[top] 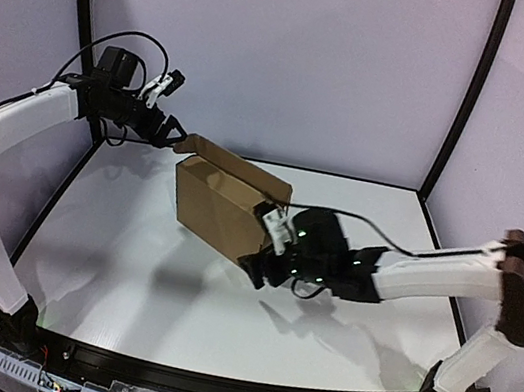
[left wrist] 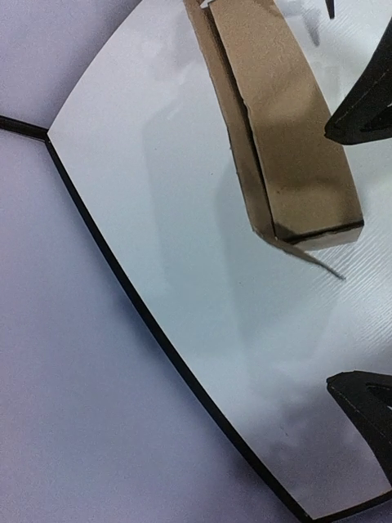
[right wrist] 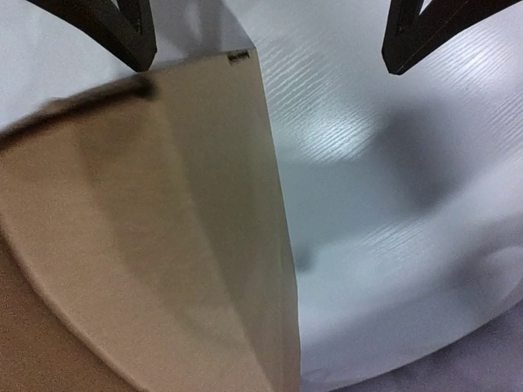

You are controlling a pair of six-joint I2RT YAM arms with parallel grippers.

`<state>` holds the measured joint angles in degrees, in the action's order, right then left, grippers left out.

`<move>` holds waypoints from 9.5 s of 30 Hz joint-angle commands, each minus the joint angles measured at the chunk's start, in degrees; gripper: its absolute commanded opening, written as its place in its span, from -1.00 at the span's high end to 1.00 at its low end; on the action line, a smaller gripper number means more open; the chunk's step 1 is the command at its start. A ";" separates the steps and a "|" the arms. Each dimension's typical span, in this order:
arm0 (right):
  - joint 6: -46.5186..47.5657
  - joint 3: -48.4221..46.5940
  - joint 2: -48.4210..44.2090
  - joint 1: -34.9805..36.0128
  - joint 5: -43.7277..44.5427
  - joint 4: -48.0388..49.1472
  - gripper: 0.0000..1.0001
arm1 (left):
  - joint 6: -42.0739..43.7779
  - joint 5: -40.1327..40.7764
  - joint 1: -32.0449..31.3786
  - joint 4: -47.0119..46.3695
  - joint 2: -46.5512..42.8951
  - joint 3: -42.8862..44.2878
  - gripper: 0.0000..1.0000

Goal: Fold the paper box

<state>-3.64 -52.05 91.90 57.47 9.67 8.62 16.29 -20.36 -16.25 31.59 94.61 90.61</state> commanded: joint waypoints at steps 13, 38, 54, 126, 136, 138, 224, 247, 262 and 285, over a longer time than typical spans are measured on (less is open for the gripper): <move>-3.13 -4.50 14.44 -7.57 13.04 22.87 -0.97 | -2.59 0.68 0.42 -3.08 -4.49 -5.02 -0.98; 0.46 -19.94 -4.66 -15.45 -1.54 -29.16 -0.94 | -19.55 13.87 -4.46 2.00 -16.41 -14.05 -0.97; 10.14 -70.94 25.10 -23.14 -16.20 -65.28 -0.45 | -28.65 29.53 -11.86 13.78 -12.55 -9.28 -0.48; -8.01 -69.97 29.56 -16.52 -14.81 -51.42 1.00 | -55.20 33.70 -16.22 18.29 4.09 5.95 0.99; -10.49 -64.00 27.71 -16.18 -15.98 -47.01 1.00 | -61.26 34.34 -17.93 15.01 1.97 -3.40 0.98; -10.87 -62.56 27.10 -15.96 -15.76 -46.40 1.00 | -62.03 34.73 -18.55 14.43 1.12 -5.13 0.98; -16.73 -24.41 13.82 -14.41 -11.72 -18.54 0.92 | -64.53 37.44 -28.75 0.43 -25.14 -35.54 -0.96; -12.05 -32.55 5.09 -14.33 -16.83 -24.71 -0.97 | -73.14 48.58 -28.63 11.26 -33.36 -24.41 -0.97; -28.84 -49.76 15.85 -18.14 -12.01 -34.00 -0.94 | -77.26 36.56 -15.84 4.78 -21.52 -21.91 -0.97; -35.45 -36.43 18.49 -17.57 -20.24 -23.57 -0.30 | -85.88 22.98 -14.60 -13.23 -16.13 -36.33 -0.18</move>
<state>-37.87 -91.55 110.34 38.83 -9.93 -14.76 -68.16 5.89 -30.83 16.56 78.59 57.82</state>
